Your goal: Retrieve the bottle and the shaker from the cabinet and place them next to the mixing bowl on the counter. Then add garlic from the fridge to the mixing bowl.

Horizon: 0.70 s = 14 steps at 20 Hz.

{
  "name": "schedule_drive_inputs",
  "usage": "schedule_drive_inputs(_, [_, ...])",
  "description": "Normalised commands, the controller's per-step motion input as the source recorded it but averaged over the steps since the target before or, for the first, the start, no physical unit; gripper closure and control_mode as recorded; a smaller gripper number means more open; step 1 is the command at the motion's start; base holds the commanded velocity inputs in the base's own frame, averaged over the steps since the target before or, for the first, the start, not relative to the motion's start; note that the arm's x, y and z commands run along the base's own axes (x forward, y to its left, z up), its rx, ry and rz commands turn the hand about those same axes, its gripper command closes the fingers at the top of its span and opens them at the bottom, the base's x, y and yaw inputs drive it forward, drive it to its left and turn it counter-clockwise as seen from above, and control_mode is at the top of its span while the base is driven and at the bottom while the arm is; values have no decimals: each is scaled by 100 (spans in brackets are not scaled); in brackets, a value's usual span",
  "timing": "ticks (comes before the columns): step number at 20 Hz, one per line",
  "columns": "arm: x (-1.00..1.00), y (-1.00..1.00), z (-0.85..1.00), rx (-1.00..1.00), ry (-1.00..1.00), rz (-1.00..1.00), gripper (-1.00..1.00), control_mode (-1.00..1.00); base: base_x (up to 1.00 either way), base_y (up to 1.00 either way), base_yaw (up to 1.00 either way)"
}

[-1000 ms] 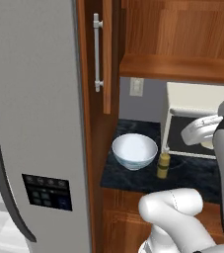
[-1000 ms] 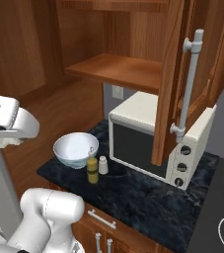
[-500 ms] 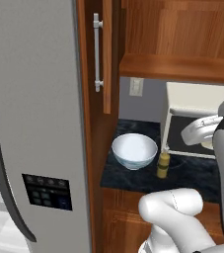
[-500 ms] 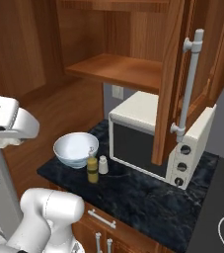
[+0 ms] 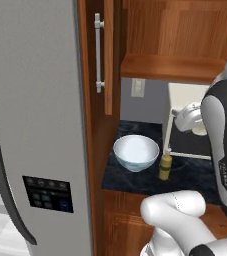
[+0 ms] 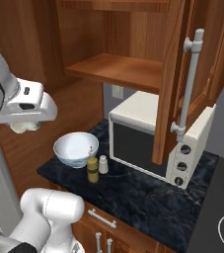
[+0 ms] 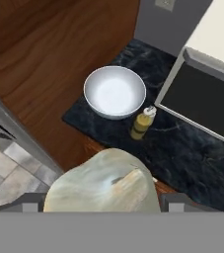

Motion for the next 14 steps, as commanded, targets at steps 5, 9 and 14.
schedule_drive_inputs(5, [49,-14,-37,-2,5,16,100,-100,0,0,0])
schedule_drive_inputs(9, [41,-2,-89,-9,-1,2,100,-100,0,0,0])
schedule_drive_inputs(14, [45,0,-94,0,0,0,100,-100,0,0,0])
